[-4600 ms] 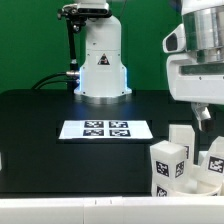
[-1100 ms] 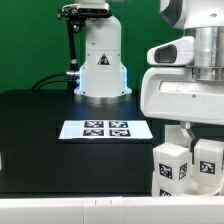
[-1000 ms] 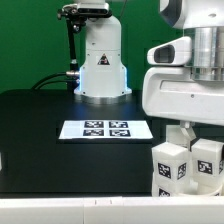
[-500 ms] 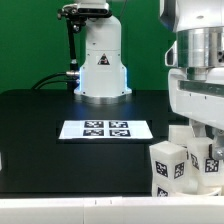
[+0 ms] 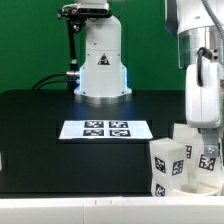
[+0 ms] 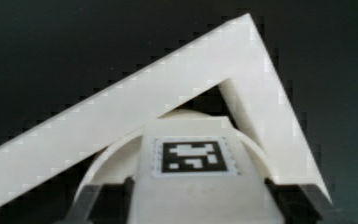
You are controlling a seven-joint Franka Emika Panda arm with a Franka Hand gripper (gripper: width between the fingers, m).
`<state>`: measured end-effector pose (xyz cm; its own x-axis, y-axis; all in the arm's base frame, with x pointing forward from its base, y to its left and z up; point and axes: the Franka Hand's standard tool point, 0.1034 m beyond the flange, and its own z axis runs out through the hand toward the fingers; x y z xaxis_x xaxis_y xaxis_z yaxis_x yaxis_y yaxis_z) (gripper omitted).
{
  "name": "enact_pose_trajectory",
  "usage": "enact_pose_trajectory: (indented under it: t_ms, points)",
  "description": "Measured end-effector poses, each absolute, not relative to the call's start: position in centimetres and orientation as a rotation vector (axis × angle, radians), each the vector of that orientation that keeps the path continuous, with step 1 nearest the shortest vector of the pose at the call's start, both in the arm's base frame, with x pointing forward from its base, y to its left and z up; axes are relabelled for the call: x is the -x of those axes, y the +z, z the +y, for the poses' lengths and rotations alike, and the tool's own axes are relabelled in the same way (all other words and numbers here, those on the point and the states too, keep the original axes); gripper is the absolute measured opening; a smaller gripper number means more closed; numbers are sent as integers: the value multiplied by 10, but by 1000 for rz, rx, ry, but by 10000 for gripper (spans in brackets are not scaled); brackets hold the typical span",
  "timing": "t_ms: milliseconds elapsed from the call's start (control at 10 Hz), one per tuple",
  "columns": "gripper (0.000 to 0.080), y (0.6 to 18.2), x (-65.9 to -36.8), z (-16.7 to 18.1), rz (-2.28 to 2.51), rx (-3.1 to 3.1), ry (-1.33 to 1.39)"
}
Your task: Assemble stool
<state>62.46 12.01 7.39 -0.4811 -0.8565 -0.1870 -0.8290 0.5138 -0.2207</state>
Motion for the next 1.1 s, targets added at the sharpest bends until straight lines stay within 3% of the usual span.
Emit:
enact_pose_trajectory:
  t_ms: [100, 200, 300, 400, 500, 900, 1100]
  points:
    - [337, 74, -624, 120, 2510, 1341, -135]
    - [413, 73, -623, 122, 2517, 1329, -123]
    - [546, 72, -622, 123, 2492, 1379, -129]
    - [546, 72, -622, 123, 2487, 1389, -131]
    - [628, 73, -622, 123, 2454, 1447, -141]
    - [649, 105, -627, 126, 2006, 2019, -178]
    - [649, 103, -627, 124, 1856, 2180, -200]
